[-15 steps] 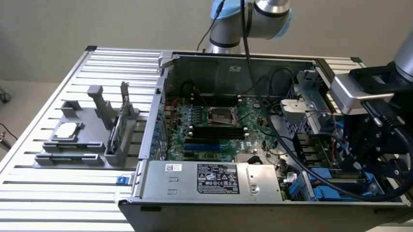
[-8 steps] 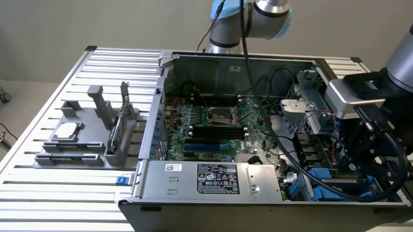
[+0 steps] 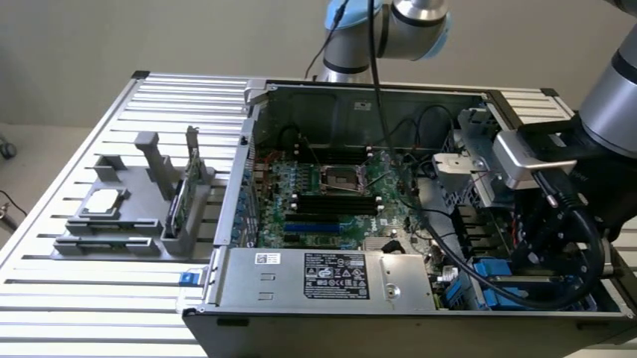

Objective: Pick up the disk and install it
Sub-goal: 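Insert the disk into the insertion slot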

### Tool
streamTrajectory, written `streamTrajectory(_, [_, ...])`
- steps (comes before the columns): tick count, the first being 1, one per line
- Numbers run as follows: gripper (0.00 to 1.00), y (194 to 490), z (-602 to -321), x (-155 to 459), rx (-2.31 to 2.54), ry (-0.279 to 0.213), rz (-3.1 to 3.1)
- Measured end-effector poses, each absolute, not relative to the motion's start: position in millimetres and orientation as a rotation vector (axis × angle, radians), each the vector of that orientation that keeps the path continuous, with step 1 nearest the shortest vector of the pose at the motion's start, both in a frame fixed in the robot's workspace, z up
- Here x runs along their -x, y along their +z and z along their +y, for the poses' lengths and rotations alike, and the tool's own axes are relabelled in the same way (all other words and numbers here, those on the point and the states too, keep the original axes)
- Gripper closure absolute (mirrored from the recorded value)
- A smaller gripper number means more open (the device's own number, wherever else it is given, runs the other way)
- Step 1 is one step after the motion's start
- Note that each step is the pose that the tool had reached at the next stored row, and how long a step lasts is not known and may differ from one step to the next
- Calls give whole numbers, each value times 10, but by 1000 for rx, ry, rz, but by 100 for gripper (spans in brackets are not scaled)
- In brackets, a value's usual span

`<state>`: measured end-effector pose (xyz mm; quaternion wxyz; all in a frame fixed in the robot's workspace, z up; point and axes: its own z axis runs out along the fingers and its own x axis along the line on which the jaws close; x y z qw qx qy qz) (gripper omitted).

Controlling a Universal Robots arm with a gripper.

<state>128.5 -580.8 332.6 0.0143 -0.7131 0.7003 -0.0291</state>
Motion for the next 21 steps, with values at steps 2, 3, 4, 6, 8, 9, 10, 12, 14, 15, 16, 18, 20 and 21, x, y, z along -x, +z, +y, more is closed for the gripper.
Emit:
streamTrajectory(2, [89,3290,-5807,-1285,2220,-91,2180])
streamTrajectory(3, [89,3276,-5808,-1286,2220,-92,2181])
streamTrajectory(4, [89,3262,-5808,-1288,2221,-92,2182])
streamTrajectory(6, [89,3240,-5808,-1296,2221,-92,2181])
streamTrajectory(8, [89,3233,-5807,-1307,2222,-86,2182])
streamTrajectory(9, [89,3243,-5806,-1309,2223,-83,2184])
streamTrajectory(10, [89,3255,-5806,-1310,2224,-79,2184])
streamTrajectory(12, [89,3301,-5807,-1310,2226,-73,2186])
streamTrajectory(14, [89,3381,-5807,-1310,2229,-72,2189])
streamTrajectory(15, [89,3420,-5808,-1309,2229,-71,2189])
streamTrajectory(16, [89,3467,-5807,-1309,2230,-71,2190])
streamTrajectory(18, [89,3554,-5807,-1311,2230,-69,2190])
streamTrajectory(20, [89,3626,-5807,-1318,2231,-68,2190])
streamTrajectory(21, [89,3652,-5807,-1320,2231,-68,2191])
